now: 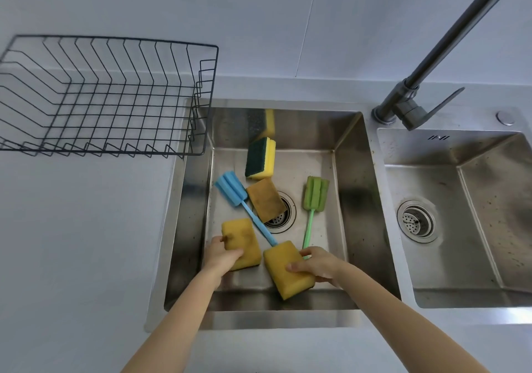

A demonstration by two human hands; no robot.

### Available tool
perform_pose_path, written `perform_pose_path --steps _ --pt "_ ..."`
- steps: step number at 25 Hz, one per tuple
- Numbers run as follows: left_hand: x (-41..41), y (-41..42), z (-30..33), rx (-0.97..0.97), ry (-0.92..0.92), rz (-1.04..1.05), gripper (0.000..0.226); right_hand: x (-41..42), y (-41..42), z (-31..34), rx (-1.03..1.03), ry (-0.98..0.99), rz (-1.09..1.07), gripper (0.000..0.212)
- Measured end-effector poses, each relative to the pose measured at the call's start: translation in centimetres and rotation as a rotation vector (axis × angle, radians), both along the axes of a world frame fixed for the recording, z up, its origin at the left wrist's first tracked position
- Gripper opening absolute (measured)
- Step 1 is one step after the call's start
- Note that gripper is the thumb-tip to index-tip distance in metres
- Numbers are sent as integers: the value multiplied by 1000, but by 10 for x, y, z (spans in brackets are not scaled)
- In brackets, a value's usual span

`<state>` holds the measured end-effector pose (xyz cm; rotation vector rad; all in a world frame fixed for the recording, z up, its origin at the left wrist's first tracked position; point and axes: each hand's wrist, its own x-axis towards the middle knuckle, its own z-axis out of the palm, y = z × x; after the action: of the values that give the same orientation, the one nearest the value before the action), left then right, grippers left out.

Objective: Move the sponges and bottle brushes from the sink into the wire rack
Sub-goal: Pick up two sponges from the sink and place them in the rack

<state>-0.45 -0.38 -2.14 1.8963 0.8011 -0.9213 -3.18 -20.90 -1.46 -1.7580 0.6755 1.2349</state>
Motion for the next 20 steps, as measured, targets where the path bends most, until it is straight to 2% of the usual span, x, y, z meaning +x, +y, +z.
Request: perform_pose_path --steps 9,14,20 --pt "-6 3 23 -190 -55 132 58 -2 -3 21 -95 -216 -241 62" --pt "-6 6 50 -259 -203 66 56 2 -2 43 -94 -381 -364 57" --pt "-3 19 84 -237 -425 8 58 9 9 83 -47 -527 -439 54"
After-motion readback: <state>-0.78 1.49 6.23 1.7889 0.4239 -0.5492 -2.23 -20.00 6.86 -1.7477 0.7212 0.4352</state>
